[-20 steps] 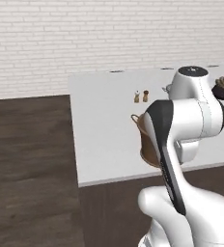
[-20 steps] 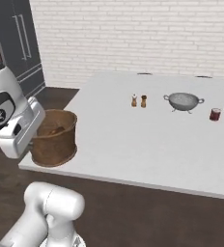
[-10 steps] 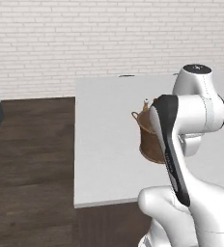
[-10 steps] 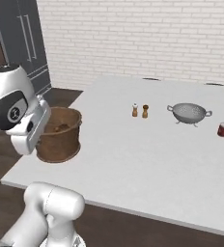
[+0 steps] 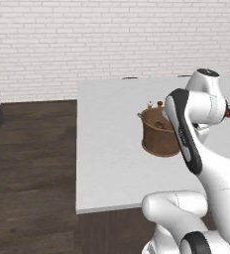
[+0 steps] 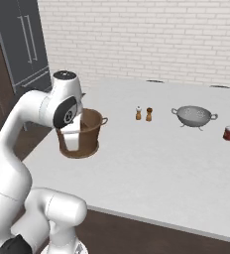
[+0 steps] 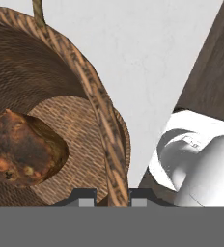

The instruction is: Open the cabinet, pick up the bread from the cabinet and place it in the basket. Then move the basket to the dining counter.

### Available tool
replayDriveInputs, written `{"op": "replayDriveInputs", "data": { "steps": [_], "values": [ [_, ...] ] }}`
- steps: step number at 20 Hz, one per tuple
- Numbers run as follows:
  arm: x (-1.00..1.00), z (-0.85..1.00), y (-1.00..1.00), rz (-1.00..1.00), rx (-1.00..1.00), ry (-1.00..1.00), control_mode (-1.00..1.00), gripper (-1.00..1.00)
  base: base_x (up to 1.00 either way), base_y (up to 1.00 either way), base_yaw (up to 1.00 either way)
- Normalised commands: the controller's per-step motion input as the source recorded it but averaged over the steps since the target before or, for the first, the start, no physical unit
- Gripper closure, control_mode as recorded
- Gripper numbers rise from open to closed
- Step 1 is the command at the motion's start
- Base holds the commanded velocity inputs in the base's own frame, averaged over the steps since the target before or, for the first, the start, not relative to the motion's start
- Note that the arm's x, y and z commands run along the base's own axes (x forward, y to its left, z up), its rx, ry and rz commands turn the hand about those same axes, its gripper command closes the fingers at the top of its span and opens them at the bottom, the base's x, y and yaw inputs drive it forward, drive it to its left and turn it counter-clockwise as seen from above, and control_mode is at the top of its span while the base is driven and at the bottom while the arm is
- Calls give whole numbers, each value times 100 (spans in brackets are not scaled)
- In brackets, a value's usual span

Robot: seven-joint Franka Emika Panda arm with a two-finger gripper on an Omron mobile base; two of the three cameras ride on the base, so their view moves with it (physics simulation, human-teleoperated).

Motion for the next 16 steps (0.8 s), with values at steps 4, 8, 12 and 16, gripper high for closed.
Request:
{"op": "replayDriveInputs", "data": {
  "steps": [4,8,12,16],
  "values": [
    [100,-50,-41,22,0,0,-100,100,0,0,0],
    [92,-46,-27,17,0,0,-100,100,0,0,0],
    [74,-62,-16,15,0,0,-100,100,0,0,0],
    [71,-70,-5,12,0,0,-100,100,0,0,0]
  ]
}}
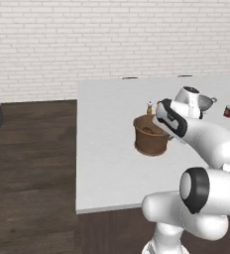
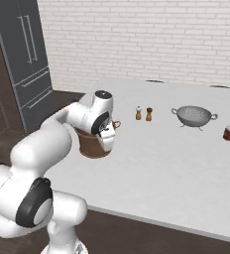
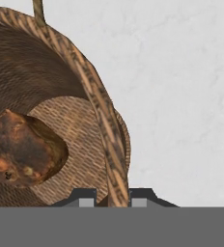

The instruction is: Open the cabinet, pick up the bread from the cabinet and place it in the basket. Then move the basket to the dining counter.

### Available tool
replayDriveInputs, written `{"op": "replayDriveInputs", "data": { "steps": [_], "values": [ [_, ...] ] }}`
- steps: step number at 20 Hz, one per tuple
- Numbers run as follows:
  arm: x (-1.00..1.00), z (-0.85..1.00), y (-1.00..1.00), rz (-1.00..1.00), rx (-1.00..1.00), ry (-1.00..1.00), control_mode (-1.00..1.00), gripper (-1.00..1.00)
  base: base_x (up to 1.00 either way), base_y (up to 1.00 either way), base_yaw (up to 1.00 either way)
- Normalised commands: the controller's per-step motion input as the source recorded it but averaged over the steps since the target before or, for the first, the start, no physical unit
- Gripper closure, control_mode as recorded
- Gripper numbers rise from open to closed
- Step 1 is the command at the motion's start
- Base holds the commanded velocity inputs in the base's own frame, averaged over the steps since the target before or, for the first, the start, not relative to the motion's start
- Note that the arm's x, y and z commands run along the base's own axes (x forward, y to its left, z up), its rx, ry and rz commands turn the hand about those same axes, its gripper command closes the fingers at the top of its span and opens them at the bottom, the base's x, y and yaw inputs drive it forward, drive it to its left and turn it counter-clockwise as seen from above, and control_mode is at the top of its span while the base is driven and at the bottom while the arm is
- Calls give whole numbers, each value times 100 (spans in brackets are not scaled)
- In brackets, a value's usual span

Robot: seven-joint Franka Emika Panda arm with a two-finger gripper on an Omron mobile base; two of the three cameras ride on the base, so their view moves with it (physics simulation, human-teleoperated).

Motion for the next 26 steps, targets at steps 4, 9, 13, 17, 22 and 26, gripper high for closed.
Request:
{"op": "replayDriveInputs", "data": {
  "steps": [4,9,13,17,22,26],
  "values": [
    [62,-63,-2,10,0,0,-100,100,0,0,0],
    [42,-54,0,7,0,0,-100,100,0,0,0],
    [27,-59,0,7,0,0,-100,100,0,0,0],
    [7,-56,0,5,-2,0,-100,100,0,0,0],
    [-3,-17,1,6,-1,-5,-100,-100,0,0,0],
    [-20,21,13,13,-5,-18,-100,-100,0,0,0]
  ]
}}
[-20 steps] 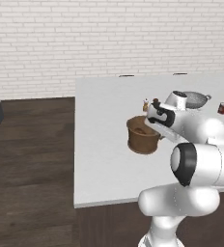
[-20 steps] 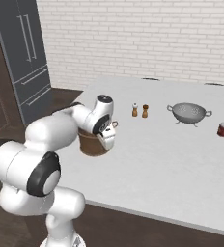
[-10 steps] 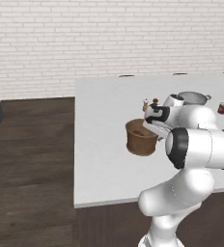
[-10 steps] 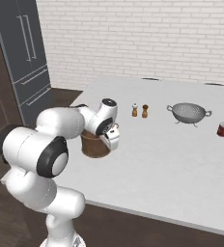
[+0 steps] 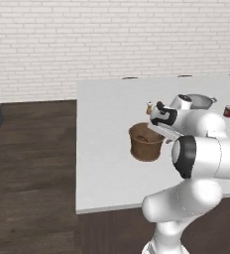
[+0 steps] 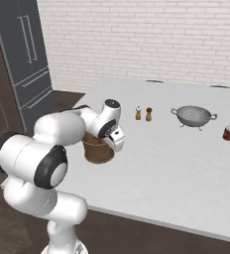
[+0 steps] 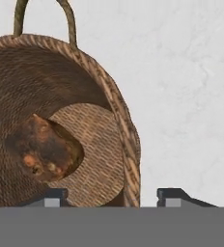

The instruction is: Open the cabinet, pick up the bread from the cabinet and place it in the basket. Then move the basket to the dining counter.

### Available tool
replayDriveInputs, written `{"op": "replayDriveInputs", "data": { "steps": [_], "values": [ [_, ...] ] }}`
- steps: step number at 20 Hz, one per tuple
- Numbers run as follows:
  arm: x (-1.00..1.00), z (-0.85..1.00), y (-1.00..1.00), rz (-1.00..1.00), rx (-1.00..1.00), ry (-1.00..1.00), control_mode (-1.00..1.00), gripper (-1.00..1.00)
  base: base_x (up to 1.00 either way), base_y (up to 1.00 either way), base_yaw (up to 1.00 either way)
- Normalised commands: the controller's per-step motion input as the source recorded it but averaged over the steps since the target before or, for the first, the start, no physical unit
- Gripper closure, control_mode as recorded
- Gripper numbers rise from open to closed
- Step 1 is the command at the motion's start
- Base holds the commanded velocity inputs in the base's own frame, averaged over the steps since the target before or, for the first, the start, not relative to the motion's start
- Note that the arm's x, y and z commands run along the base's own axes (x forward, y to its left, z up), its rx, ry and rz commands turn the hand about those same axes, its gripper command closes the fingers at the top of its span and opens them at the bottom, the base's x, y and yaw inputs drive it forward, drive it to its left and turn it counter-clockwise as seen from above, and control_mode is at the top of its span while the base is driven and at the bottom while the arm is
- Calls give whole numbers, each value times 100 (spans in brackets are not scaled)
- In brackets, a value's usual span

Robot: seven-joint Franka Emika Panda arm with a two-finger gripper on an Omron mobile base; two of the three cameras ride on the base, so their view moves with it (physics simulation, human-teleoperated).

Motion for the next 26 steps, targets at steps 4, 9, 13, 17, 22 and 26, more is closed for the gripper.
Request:
{"op": "replayDriveInputs", "data": {
  "steps": [4,9,13,17,22,26],
  "values": [
    [-35,45,22,16,-11,-24,-100,-100,0,0,0],
    [-67,59,26,17,-15,-21,-100,-100,0,0,0],
    [-88,57,44,20,-17,-30,-100,-100,0,0,0],
    [-87,80,44,19,-19,-24,-100,-100,0,0,0],
    [-89,97,27,10,-18,-10,-100,-100,0,0,0],
    [-91,100,8,6,-17,-12,-100,-100,0,0,0]
  ]
}}
